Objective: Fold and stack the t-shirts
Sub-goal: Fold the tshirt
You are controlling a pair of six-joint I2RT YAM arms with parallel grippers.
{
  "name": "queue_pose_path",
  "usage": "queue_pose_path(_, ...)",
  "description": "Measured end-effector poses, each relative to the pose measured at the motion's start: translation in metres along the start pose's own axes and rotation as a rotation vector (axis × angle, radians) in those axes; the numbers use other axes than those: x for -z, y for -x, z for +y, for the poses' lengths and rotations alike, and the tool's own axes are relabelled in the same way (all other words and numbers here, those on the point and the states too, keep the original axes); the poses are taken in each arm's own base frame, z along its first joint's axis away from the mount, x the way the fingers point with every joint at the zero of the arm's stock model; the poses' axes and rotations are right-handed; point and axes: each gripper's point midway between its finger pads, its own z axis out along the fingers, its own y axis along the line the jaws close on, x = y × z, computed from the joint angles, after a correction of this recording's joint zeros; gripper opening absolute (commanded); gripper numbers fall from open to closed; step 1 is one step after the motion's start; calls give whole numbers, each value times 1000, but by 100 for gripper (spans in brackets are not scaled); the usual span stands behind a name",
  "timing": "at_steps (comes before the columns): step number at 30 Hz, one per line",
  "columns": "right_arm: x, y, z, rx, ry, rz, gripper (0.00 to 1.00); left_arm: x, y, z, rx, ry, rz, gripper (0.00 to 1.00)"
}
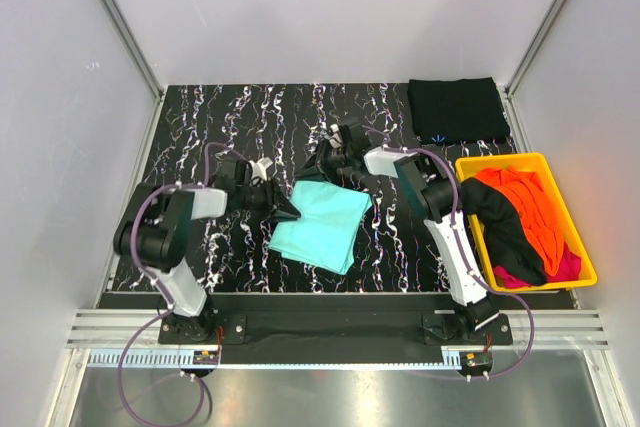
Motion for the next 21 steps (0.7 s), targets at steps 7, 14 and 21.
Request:
queue_pose_path(7,22,4,-13,-14,-114,-12,26,36,-8,-44,-101,-37,-57,33)
queue_pose_path(14,118,-1,9,30,-252,-150,36,43,-34,-47,-109,-22,-50,32)
queue_pose_path(21,180,-77,10,94,-360,-213,40,49,-63,-40,-75,48,-39,37)
